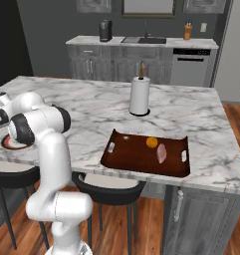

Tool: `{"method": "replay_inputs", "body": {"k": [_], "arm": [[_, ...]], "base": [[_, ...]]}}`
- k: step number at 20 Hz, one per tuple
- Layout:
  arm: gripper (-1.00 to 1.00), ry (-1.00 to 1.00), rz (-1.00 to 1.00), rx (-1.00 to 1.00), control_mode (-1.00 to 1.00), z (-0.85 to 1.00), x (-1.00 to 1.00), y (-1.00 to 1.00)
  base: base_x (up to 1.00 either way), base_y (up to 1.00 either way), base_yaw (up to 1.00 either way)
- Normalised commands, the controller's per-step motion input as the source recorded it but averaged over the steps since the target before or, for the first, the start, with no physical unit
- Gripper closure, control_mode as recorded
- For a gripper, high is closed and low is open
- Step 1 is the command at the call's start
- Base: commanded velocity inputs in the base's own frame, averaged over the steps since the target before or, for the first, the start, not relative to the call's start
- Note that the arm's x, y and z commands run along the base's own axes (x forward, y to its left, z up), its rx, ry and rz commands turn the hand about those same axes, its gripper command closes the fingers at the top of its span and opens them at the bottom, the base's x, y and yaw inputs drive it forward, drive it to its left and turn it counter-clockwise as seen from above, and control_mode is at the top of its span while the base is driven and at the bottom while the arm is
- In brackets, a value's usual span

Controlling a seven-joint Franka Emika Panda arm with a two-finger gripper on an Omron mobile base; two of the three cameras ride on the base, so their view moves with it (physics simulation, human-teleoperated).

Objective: Create a steak meal by picking up the steak and asparagus from the tray and placing them on the plate. Leave the orange on the tray.

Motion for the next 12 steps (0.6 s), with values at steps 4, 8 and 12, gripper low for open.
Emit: {"method": "replay_inputs", "body": {"k": [4,8,12], "arm": [[1.0,0.0,0.04,-0.02,-1.0,-0.29,0.36,0.26],[1.0,0.0,0.03,-0.03,-1.0,-0.2,0.27,0.33],[1.0,0.0,0.03,-0.02,-1.0,-0.18,0.21,0.19]], "base": [[0.0,0.0,0.0],[0.0,0.0,0.0],[0.0,0.0,0.0]]}}
